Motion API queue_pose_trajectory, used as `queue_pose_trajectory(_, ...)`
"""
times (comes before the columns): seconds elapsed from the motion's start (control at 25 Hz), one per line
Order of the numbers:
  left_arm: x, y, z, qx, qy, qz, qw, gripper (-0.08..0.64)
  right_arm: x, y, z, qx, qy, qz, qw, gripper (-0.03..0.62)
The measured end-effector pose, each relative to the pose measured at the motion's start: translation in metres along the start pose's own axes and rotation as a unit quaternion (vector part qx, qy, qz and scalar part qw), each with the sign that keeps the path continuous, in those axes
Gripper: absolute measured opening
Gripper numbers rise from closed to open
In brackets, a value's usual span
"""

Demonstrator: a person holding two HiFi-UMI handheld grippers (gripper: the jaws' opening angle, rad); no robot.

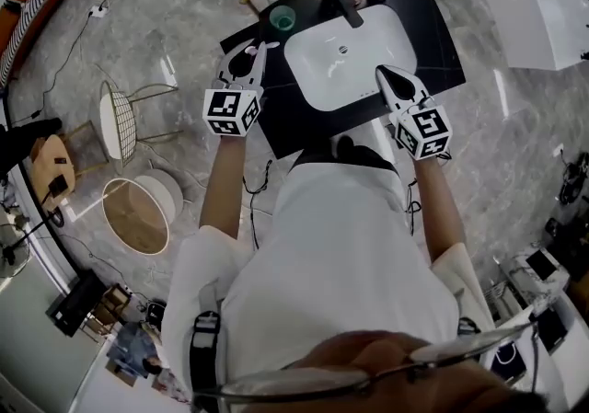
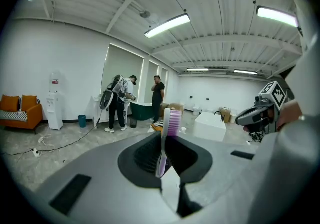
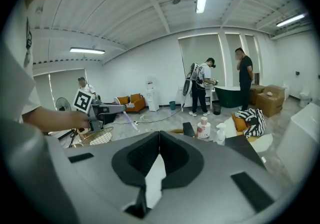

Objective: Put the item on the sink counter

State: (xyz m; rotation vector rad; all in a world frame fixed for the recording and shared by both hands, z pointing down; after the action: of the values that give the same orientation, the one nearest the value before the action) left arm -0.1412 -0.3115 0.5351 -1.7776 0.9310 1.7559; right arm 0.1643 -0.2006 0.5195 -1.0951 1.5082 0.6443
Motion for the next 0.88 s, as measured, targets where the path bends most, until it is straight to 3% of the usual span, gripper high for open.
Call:
queue_pose_trajectory(0.48,-0.073,0.033,-0.089,-0.029,0.046,-0.030,0.9981,0.025,-0.017,-0.017,-0.033,-0.012,0.015,-0.036,0.999,0.008)
queue_pose_trajectory(0.88,-0.137,0.035,-0.129,-0.036,0.108,-0.071,0.9909,0.025,-0.043,-0.025,-0.044,-0.015,0.049,-0.058,0.997,0.008)
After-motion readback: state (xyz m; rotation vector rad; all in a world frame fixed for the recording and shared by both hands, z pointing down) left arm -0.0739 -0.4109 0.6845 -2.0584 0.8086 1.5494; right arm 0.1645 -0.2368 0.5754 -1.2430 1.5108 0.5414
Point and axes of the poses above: the fingertips, and each gripper's own axes: z backward along the fingers, y to its left, x out of its top, the point moved 8 cm from there along z, backward along the fingers, and after that the axes turned 13 degrees about -y, right-handed, at the moved point
